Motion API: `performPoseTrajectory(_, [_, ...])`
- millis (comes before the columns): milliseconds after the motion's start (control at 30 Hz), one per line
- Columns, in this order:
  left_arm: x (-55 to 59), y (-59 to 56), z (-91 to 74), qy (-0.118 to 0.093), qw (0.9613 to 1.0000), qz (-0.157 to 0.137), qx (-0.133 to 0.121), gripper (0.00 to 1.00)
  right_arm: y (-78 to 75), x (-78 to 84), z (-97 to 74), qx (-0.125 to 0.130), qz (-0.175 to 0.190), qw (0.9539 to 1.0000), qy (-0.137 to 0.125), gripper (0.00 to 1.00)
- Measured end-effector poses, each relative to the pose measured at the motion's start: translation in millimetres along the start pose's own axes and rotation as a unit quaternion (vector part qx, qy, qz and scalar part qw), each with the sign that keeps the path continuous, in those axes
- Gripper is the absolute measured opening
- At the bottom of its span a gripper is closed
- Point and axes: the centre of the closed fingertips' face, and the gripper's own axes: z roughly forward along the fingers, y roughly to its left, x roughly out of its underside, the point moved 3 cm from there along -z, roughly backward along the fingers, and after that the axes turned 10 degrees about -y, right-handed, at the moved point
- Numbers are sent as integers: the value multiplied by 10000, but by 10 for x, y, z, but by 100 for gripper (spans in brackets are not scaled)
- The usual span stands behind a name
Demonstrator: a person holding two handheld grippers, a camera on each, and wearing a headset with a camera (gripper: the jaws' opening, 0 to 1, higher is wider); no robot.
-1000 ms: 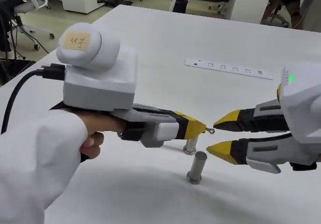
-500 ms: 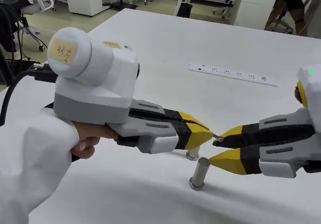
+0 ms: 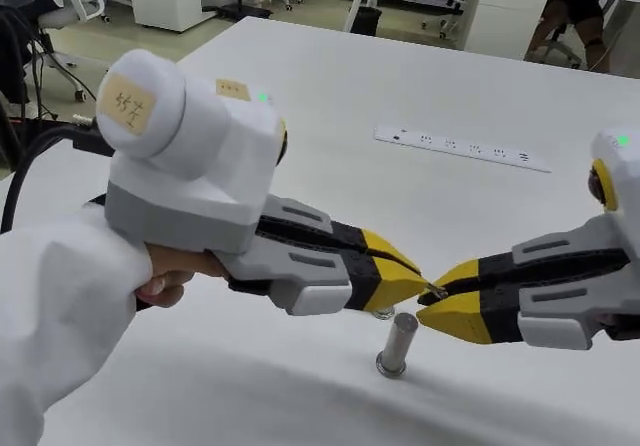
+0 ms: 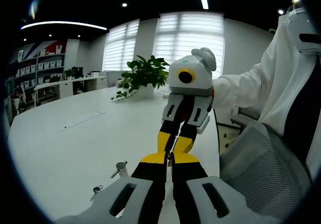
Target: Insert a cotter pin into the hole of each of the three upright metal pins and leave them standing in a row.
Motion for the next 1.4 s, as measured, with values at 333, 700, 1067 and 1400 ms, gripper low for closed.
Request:
performPoseTrajectory(333, [1,-63,3,105,9995,176,242,0,93,3,-25,-253,-80,9996,108,0])
performPoseTrajectory(700, [107,-71,11,468,9975,353,404,0,108,-19,-74,-400,-319,9982,304,0])
performPoseTrajectory(1067, [109,-38,35,470,9971,475,364,0,70,-36,-85,-310,-465,9980,310,0])
performPoseTrajectory(1400, [136,96,89,422,9976,530,112,27,-60,109,-173,89,-360,9986,380,0])
